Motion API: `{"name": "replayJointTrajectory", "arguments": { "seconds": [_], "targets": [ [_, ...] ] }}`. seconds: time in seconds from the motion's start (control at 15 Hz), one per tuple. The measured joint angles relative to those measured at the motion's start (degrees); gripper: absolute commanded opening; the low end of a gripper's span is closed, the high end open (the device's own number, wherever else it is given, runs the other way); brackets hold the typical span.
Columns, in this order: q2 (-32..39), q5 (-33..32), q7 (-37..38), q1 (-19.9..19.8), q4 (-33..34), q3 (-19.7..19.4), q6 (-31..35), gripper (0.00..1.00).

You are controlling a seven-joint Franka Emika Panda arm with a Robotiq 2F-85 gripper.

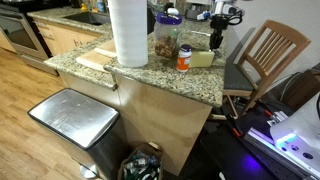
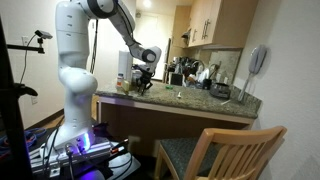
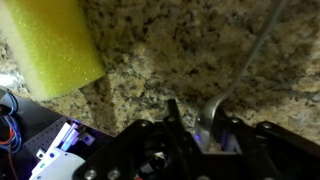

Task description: Move the white spoon to the right, move the silver spoon to the right

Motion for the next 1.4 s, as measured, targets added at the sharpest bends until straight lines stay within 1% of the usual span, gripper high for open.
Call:
{"name": "replayJointTrajectory", "arguments": {
  "seconds": [0.13, 0.2, 0.27, 0.87, 1.0, 1.07, 1.13, 1.2, 1.27, 1.4],
  "targets": [
    [0.03, 0.00, 0.01, 0.04, 0.15, 0.00, -0.04, 0.00],
    [0.08, 0.00, 0.01, 0.06, 0.15, 0.04, -0.04, 0.00],
    [0.07, 0.00, 0.02, 0.07, 0.16, 0.05, -0.08, 0.02],
    [0.07, 0.00, 0.04, 0.07, 0.16, 0.05, -0.06, 0.02],
    [-0.26, -0.91, 2.47, -0.21, 0.14, -2.38, 3.13, 0.02],
    [-0.85, -1.53, 2.58, -0.61, 0.31, -3.98, 2.84, 0.02],
    [-1.49, -1.52, -0.24, -1.03, 0.75, -5.48, -0.23, 0.02],
    [-1.97, -2.21, -2.13, -1.33, 1.30, -6.57, -3.92, 0.09],
    [-2.23, -3.30, -2.84, -1.47, 1.84, -7.22, -6.56, 0.09],
    [-2.24, -4.08, -3.55, -1.65, 2.50, -7.84, -8.57, 0.09]
  ]
}}
